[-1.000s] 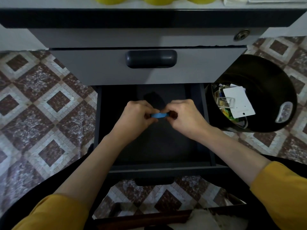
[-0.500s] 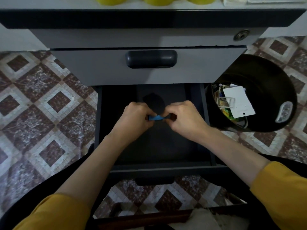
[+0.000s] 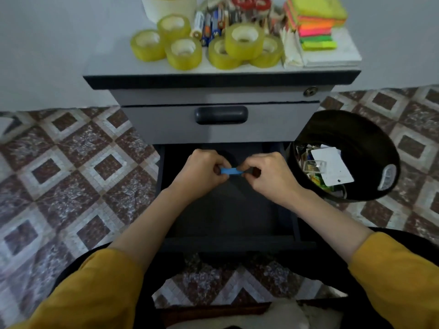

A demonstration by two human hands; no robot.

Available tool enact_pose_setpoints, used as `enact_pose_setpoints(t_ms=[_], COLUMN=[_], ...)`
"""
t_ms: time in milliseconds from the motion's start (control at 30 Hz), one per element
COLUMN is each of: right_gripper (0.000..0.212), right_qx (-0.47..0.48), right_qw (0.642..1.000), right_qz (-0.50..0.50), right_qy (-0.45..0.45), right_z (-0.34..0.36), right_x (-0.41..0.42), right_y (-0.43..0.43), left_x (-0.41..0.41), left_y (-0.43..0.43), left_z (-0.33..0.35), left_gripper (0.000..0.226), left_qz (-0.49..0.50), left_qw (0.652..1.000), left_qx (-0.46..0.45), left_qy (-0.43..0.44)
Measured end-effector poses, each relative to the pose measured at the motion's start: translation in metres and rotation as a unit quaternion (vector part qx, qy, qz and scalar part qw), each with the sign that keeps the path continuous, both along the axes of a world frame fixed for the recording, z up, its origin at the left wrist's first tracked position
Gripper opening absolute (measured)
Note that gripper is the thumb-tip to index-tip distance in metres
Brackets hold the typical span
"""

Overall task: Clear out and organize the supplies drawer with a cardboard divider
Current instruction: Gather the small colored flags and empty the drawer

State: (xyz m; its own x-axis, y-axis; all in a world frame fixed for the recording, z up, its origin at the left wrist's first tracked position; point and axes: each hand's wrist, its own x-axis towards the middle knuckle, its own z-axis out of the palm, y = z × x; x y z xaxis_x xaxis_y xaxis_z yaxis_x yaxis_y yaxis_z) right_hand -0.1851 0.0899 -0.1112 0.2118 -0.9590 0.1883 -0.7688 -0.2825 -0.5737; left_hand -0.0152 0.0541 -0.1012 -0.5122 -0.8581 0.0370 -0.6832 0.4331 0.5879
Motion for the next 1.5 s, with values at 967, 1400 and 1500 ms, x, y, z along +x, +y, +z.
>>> enact_pose_setpoints(t_ms=[967, 1400, 1500], right_gripper=[0.015, 0.014, 0.016], right_qx=[-0.082, -0.055, -0.064], right_qw=[0.984, 0.985, 0.981], right_qz=[-0.156, -0.117, -0.11], right_qy=[0.032, 0.116, 0.146], right_z=[0.162, 0.156, 0.158], right_x=[-0.113, -0.113, -0.111], right_y=[-0.06, -0.065, -0.065], left_x=[-0.027, -0.033, -0.033], left_y=[-0.029, -0.03, -0.029], left_z=[0.123, 0.126, 0.126], left_gripper=[0.052, 0.053, 0.053], left_qz=[0.016, 0.019, 0.021], left_qw=[0.965, 0.961, 0.96], left_qx=[-0.186, -0.186, -0.188], left_qy=[-0.183, -0.205, -0.204])
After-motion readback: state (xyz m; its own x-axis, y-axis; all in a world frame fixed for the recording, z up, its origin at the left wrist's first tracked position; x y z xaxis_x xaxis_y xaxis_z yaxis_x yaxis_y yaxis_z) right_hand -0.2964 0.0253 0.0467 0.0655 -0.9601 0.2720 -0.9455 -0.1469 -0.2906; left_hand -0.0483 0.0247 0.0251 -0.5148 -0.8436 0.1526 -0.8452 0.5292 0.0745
